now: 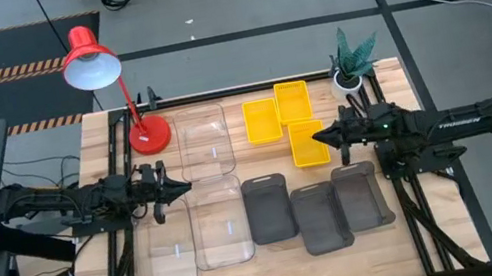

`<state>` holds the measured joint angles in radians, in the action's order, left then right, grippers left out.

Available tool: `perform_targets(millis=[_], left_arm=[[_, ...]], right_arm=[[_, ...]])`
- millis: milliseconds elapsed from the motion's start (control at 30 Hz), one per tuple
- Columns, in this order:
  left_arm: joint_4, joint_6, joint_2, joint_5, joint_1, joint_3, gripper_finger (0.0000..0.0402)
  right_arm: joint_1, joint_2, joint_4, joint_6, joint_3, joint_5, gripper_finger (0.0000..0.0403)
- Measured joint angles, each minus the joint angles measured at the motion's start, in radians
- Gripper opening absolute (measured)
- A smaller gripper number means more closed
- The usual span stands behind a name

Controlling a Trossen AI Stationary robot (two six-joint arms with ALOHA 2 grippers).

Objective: Stack baskets by color
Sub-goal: Stack the bottom yellow bin on the right yellow bin

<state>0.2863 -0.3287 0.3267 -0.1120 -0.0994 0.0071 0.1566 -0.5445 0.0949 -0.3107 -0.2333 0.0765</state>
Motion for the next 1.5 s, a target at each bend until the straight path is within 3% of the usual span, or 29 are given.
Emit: perform_targets(millis=[467, 833, 1200, 1500], left_arm=[[0.0, 0.0, 0.0, 0.0, 0.0, 0.0, 0.0026], [0.0, 0.0, 0.0, 0.0, 0.0, 0.0, 0.0033], [0.0, 0.0, 0.0, 0.0, 0.0, 0.0, 0.0032], [0.0, 0.0, 0.0, 0.0, 0.0, 0.0, 0.0032]], right_arm=[[0.005, -0.27, -0.083, 0.054, -0.16, 0.036, 0.0048], [0.001, -0.531, -0.397, 0.095, -0.369, -0.02, 0.0114], [-0.019, -0.755, -0.63, 0.146, -0.563, -0.072, 0.0124], [-0.071, -0.927, -0.833, 0.15, -0.71, -0.042, 0.0169]])
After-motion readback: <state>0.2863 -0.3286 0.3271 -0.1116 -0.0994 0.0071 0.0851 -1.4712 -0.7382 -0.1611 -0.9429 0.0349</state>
